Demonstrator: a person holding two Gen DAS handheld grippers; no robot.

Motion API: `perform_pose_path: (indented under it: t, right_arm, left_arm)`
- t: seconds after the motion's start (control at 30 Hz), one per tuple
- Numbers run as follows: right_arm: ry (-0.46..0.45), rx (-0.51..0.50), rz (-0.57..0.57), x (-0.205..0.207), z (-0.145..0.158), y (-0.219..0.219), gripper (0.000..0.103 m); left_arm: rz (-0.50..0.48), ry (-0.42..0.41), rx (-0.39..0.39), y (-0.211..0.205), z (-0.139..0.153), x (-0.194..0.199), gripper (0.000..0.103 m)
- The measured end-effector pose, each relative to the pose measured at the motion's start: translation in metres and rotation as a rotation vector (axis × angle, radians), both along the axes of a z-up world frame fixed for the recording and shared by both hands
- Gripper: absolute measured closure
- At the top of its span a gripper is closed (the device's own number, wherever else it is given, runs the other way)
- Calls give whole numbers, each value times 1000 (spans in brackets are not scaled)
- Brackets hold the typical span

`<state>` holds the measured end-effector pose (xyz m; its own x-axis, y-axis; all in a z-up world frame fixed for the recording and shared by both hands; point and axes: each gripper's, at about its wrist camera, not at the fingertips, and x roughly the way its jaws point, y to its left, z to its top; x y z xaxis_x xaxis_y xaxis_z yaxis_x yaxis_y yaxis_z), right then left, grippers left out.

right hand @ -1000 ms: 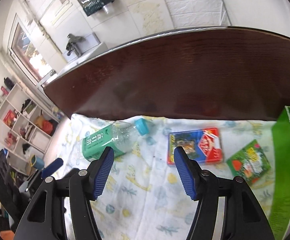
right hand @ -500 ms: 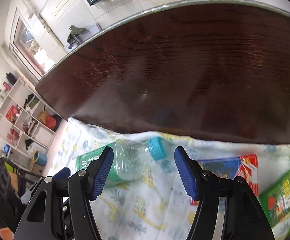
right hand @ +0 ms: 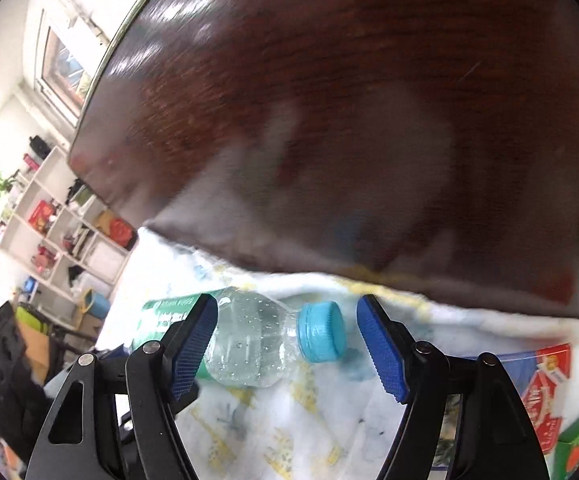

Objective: Organize rigid objects
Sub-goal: 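Close the right gripper around the bottle's middle and lift it, then carry the bottle with the right gripper into the green box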

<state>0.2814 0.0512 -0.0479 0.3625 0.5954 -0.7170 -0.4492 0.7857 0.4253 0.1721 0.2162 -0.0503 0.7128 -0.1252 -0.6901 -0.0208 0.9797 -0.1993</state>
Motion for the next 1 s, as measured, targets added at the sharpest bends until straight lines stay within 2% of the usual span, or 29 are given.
perform_pose_path:
  t: [0.23,0.57,0.87,1.0]
  right_arm:
    - [-6,-12,-27,-15,10,-3,29]
    - [-144,-24,-90,-67,58,-37,28]
    - [-235,-7,-239,-121,101,-136,28]
    - [-254,4,-334,-140,111,-191,28]
  left_arm:
    - [-20,-29,9,-8,13,-13,30]
    - [-110,-143,57,-62,63,-49,30]
    - [-290,-224,78,-165,99,-71,30]
    - [-379,-237,86,-217,109,-63,30]
